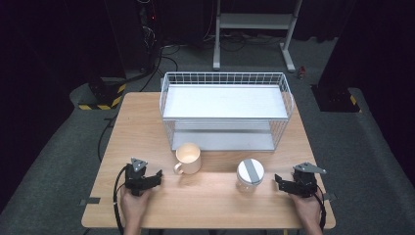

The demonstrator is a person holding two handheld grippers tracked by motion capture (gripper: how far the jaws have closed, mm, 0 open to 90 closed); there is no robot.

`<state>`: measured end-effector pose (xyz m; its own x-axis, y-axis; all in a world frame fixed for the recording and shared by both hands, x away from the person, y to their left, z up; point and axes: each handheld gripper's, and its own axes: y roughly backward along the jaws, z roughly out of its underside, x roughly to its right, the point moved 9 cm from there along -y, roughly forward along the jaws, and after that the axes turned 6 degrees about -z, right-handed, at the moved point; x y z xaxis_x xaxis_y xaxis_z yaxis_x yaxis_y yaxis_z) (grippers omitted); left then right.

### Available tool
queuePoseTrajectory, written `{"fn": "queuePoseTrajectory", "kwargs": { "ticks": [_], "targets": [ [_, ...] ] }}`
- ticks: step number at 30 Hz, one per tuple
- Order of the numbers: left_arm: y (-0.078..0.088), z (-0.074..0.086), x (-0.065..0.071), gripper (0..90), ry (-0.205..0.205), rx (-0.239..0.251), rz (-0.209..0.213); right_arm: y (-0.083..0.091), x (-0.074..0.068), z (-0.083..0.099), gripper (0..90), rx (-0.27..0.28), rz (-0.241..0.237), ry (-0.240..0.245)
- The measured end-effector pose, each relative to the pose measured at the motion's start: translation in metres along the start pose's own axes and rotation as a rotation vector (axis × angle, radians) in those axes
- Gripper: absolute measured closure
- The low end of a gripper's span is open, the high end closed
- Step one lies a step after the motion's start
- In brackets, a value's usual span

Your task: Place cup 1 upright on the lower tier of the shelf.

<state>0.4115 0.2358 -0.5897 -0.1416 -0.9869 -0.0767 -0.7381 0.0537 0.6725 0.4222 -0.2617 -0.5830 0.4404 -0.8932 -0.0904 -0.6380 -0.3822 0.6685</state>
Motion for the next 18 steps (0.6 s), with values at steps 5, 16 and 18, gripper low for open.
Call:
{"fn": "queuePoseTrajectory", "kwargs": {
  "ticks": [5,16,18],
  "targets": [
    [0.0,0.0,0.0,18.4,0.0,0.0,-0.001,0.005,-0.005,0.0,15.2,0.023,-0.016,0.007],
    [0.0,0.0,0.0,18.5,0.0,0.0,-0.001,0.015,-0.021,0.004,15.2,0.047,-0.054,0.044],
    [0.0,0.0,0.0,18.5,0.0,0.0,-0.001,0.016,-0.023,0.006,14.8,0.045,-0.058,0.044]
  ]
}}
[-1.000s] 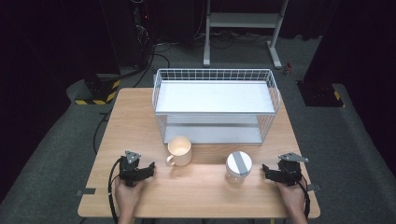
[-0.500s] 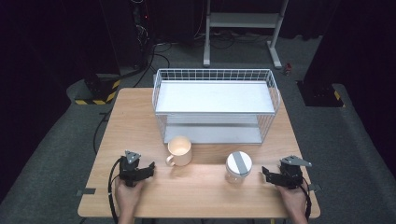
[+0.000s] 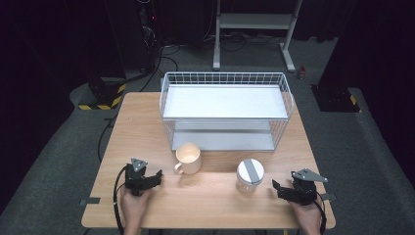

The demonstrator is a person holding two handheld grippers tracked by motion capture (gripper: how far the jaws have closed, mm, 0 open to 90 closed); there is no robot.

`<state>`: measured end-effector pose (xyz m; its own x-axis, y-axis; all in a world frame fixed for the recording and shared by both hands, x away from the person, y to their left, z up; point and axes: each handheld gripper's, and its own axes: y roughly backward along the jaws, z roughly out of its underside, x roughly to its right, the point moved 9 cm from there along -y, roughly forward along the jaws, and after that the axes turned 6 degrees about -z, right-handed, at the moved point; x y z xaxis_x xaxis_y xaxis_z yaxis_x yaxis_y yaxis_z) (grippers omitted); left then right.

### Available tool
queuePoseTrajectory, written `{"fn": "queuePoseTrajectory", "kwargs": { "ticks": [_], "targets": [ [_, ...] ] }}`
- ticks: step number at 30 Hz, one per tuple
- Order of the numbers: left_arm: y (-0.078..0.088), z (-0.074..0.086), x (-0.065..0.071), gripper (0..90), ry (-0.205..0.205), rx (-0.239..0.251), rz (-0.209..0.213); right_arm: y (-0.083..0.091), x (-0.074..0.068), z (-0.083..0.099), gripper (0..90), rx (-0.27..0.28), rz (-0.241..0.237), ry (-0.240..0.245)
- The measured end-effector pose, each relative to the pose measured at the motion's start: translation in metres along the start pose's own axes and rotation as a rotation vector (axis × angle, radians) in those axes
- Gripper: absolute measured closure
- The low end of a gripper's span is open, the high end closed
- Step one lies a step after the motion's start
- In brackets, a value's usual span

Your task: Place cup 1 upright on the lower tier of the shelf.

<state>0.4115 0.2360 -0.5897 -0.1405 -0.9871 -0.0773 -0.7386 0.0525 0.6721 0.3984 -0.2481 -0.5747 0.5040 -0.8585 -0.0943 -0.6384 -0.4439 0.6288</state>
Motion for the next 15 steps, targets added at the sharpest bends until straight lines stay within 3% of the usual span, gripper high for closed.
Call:
{"fn": "queuePoseTrajectory", "kwargs": {
  "ticks": [3,15],
  "targets": [
    [0.0,0.0,0.0,18.6,0.0,0.0,0.0,0.001,-0.003,0.001,14.6,-0.01,0.006,0.014],
    [0.0,0.0,0.0,19.5,0.005,0.001,-0.003,0.005,-0.024,0.005,14.3,-0.008,-0.055,0.053]
  ]
}}
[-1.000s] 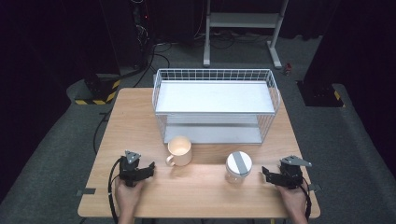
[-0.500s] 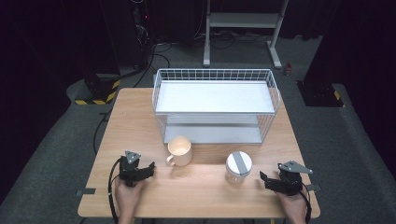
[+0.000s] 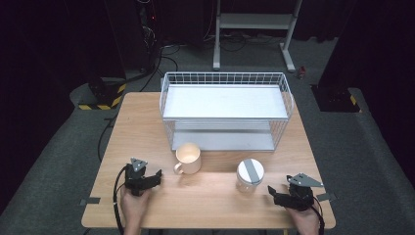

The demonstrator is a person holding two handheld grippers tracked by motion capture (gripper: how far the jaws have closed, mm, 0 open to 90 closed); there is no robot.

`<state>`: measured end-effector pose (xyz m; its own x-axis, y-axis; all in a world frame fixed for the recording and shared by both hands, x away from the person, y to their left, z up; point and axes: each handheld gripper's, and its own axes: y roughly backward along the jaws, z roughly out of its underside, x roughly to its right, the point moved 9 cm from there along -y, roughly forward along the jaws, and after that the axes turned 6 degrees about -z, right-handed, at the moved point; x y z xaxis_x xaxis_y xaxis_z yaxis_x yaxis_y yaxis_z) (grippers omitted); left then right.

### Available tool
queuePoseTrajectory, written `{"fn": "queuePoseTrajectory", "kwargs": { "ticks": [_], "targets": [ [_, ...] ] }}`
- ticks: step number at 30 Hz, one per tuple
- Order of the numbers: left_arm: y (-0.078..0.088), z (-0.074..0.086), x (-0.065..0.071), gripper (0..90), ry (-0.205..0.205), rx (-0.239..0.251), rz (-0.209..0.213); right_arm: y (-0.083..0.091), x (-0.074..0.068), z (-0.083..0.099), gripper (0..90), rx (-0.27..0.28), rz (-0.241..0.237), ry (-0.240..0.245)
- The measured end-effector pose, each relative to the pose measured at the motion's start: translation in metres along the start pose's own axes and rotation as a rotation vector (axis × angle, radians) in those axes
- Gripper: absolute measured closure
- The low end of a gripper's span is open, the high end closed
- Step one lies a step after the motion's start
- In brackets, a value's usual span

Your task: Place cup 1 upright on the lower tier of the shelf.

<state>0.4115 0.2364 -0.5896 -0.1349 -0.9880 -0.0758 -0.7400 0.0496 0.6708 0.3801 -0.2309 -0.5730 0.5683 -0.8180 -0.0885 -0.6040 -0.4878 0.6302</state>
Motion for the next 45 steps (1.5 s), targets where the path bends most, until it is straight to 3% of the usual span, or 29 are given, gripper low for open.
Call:
{"fn": "queuePoseTrajectory", "kwargs": {
  "ticks": [12,26,45],
  "targets": [
    [0.0,0.0,0.0,19.5,0.001,-0.001,0.0,-0.001,-0.023,0.005,13.7,0.002,-0.052,0.02],
    [0.0,0.0,0.0,19.5,0.001,-0.001,-0.001,-0.008,-0.053,-0.005,12.8,0.026,-0.122,0.079],
    [0.0,0.0,0.0,19.5,0.001,-0.001,-0.001,-0.023,-0.072,-0.023,11.7,0.04,-0.158,0.126]
  ]
}}
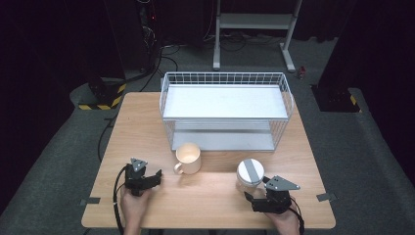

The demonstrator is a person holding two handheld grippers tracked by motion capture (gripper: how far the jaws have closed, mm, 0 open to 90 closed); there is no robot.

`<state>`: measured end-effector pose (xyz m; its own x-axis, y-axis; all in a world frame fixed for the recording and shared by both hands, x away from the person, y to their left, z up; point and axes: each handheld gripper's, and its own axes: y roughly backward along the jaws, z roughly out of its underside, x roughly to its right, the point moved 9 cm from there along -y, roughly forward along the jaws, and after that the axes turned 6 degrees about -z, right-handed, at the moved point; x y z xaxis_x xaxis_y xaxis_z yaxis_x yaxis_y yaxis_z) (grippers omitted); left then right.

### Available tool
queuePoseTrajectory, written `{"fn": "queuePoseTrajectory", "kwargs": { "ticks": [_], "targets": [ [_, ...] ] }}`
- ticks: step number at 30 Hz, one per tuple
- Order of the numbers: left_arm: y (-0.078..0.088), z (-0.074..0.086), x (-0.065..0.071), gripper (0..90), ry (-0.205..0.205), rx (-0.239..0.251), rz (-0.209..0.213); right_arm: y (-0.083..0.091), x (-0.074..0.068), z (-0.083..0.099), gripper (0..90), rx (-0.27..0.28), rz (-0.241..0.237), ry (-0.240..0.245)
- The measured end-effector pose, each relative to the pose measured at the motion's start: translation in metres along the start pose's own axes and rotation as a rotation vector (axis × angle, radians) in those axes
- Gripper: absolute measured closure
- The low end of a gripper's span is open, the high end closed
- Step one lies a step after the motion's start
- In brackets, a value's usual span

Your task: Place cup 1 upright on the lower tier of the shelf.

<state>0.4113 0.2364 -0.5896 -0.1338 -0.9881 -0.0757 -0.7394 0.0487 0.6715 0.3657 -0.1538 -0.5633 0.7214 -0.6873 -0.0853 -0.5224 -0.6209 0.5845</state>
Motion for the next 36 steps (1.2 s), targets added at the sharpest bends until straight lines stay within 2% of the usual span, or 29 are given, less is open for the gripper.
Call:
{"fn": "queuePoseTrajectory", "kwargs": {
  "ticks": [12,19,21,36],
  "targets": [
    [0.0,0.0,0.0,19.6,0.0,0.0,0.0,-0.009,-0.003,-0.011,11.3,0.012,-0.004,0.02],
    [0.0,0.0,0.0,19.5,-0.001,0.001,-0.001,-0.013,-0.003,-0.017,11.3,0.023,0.002,0.023],
    [0.0,0.0,0.0,19.5,-0.001,0.001,-0.001,-0.014,-0.003,-0.019,11.5,0.028,-0.001,0.011],
    [0.0,0.0,0.0,19.5,0.0,0.0,0.0,-0.019,0.0,-0.027,17.4,0.064,0.013,0.019]
  ]
}}
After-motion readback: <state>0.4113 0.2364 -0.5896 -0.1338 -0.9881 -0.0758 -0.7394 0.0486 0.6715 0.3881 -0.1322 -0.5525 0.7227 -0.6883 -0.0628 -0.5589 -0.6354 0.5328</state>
